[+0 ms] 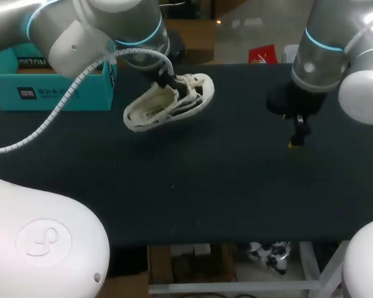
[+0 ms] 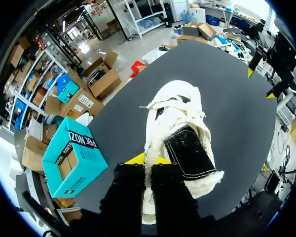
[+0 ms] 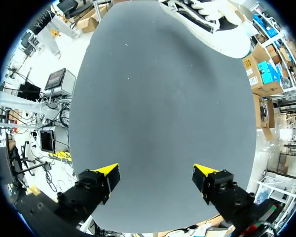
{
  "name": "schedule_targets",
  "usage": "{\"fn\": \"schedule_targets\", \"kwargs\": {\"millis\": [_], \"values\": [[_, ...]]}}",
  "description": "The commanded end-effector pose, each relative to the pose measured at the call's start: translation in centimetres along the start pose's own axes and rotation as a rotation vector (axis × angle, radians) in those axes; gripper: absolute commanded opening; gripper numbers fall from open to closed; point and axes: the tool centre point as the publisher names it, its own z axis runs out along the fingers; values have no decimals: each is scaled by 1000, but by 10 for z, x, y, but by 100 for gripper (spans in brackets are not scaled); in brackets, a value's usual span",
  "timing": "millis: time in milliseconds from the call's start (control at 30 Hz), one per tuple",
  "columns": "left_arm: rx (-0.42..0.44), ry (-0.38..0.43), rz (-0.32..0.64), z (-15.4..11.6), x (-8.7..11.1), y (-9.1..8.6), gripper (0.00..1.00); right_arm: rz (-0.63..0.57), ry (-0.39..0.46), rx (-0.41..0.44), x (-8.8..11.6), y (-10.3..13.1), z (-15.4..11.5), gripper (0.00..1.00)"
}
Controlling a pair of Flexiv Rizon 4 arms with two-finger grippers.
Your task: Open the shoe tongue, take the insole out of the shoe, put the insole back into the shoe, and pack the shoe into the shoebox
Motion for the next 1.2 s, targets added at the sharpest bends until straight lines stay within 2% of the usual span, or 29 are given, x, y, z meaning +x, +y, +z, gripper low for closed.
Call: {"fn": "schedule_targets", "kwargs": {"millis": [33, 133, 233, 300, 433, 567, 867, 1067, 1200], "values": [[79, 14, 160, -19, -60, 8, 0, -1, -1, 2, 1, 0, 0, 100], [121, -14, 231, -30, -100, 5, 0, -1, -1, 2, 1, 0, 0, 100], [158, -29, 289, -46, -151, -1, 0, -1, -1, 2, 1, 0, 0, 100], [167, -50, 327, -53, -176, -2, 0, -1, -1, 2, 1, 0, 0, 100], [184, -80, 403, -64, -229, 2, 0, -1, -1, 2, 1, 0, 0, 100], [173, -97, 462, -59, -277, 10, 0, -1, -1, 2, 1, 0, 0, 100], [144, -92, 475, -23, -351, 34, 0, -1, -1, 2, 1, 0, 0, 100], [118, -68, 471, 8, -383, 44, 0, -1, -1, 2, 1, 0, 0, 100], [91, -72, 477, 20, -396, 53, 0, -1, -1, 2, 1, 0, 0, 100]]}}
